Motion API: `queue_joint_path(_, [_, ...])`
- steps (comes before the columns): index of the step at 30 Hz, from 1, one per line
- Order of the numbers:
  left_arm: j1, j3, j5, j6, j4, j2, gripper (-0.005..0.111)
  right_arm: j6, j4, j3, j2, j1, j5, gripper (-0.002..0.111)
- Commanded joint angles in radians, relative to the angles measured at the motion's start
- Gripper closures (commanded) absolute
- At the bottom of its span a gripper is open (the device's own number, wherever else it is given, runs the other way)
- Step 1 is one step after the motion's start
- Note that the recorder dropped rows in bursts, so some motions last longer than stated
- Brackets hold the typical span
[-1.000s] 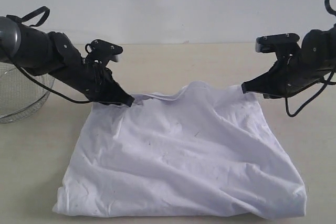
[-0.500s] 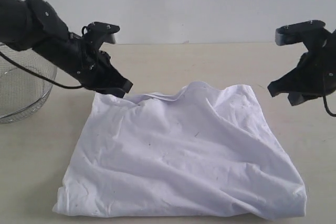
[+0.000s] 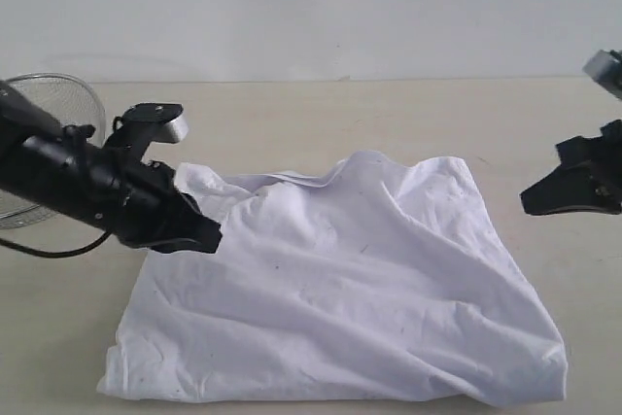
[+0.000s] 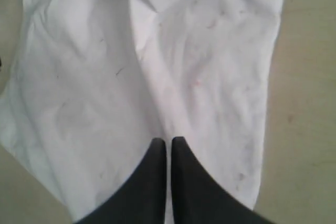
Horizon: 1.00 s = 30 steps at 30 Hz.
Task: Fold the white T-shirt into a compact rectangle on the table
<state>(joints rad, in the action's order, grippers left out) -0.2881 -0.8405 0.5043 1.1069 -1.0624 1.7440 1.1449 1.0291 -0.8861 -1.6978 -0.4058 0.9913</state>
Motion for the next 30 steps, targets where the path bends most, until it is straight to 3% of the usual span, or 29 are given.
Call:
queue_joint_path(1, [0.0,0.077,-0.144,0.023,-0.055,-0.057,0.102,0.121,0.115,0.016,-0.036,-0.065,0.187,0.109])
queue_joint_path(7, [0.0,0.079,-0.135,0.049,-0.137,-0.002,0.102,0.072,0.11,0.016,-0.112,-0.004,0.128,0.109])
queue_joint_path(17, [0.0,0.079,-0.062,0.136,-0.243,0.013,0.102,-0.005,0.001,0.016,-0.118,0.008,0.018,0.105])
queue_joint_path(20, [0.0,0.079,-0.06,0.139,-0.243,0.013,0.102,-0.089,-0.061,0.016,-0.118,0.008,-0.016,0.09])
queue_joint_path(26, [0.0,0.079,-0.058,0.143,-0.25,0.013,0.102,-0.261,-0.141,0.016,-0.118,0.008,-0.041,0.038])
queue_joint_path(30, [0.0,0.079,-0.047,0.143,-0.256,0.013,0.102,-0.355,-0.187,0.016,-0.118,0.008,-0.043,0.029])
